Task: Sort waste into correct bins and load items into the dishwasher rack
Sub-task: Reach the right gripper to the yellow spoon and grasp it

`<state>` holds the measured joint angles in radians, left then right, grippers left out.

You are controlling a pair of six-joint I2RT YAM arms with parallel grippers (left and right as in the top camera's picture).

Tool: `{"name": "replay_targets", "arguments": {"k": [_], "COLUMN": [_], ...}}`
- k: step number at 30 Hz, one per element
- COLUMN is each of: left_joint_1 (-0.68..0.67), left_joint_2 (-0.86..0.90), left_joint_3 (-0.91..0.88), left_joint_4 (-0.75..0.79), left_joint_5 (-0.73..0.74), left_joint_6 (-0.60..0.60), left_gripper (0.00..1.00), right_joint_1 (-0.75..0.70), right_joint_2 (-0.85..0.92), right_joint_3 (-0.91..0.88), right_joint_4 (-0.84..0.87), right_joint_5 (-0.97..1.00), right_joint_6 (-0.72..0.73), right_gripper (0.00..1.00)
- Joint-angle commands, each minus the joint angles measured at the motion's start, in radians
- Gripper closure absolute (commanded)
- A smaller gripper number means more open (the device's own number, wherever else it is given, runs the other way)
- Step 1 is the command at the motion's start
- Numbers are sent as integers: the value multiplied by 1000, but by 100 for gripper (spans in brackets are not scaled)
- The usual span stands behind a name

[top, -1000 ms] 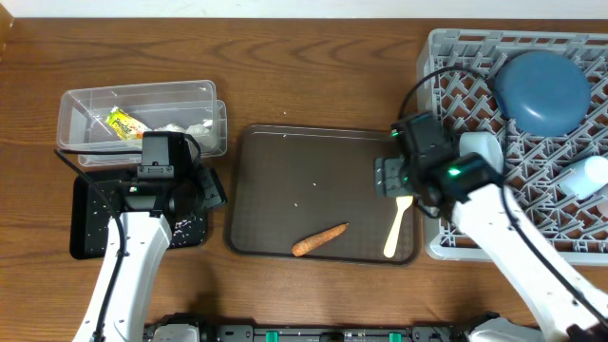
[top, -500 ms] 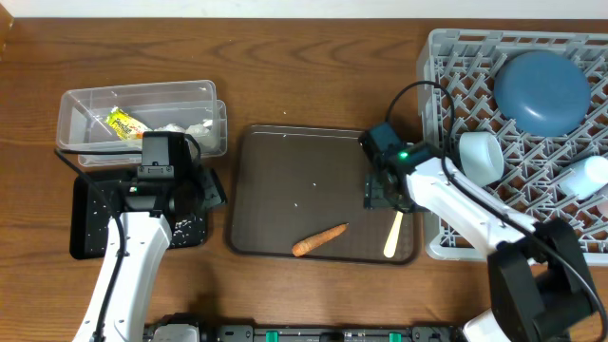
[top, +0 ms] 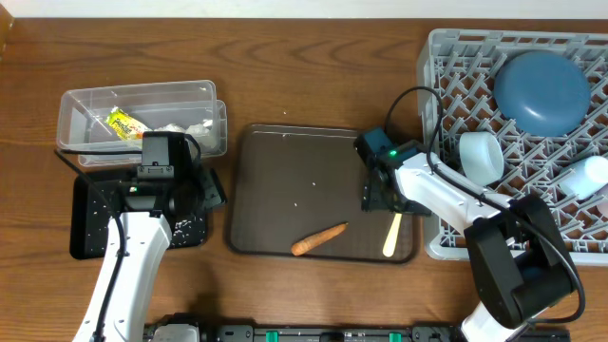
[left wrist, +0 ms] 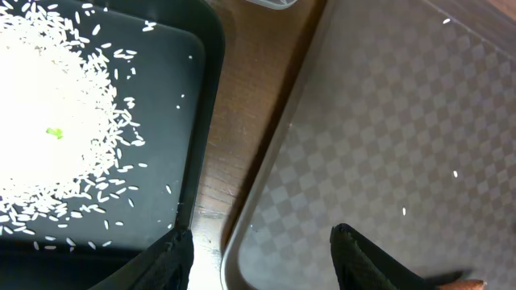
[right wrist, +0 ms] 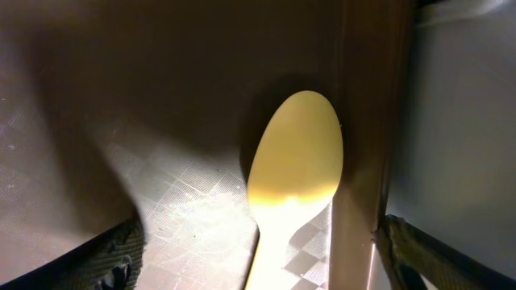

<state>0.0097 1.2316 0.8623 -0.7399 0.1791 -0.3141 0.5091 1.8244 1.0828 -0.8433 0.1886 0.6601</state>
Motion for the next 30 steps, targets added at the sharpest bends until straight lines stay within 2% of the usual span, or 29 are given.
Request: {"name": "replay_targets", "arguments": {"k": [1,7,14,20,26,30], "left_joint_1": [3,3,3,3,3,3], "left_joint_2": [3,3,3,3,3,3], "left_joint_3": [5,5,5,5,5,5], "left_joint_4": [-3,-3,-3,-4,-3,-3], "left_joint_5": [-12,-12,-12,-12,-12,-12], "left_joint_6": [5,5,5,5,5,5], "left_gripper": [43,43,43,43,43,42], "right_joint_1": [8,9,8,-2,-5,-5], "right_joint_2": [35,35,35,35,35,35], "right_joint_3": [2,2,2,2,2,2], "right_joint_4": [57,129,124,122,128,112], "right_joint_5": [-96,-248,-171,-99,-140,-171], "right_joint_6": [-39,-93,-99,-253,-363,-400], "right_gripper": [7,7,9,18,35,37]}}
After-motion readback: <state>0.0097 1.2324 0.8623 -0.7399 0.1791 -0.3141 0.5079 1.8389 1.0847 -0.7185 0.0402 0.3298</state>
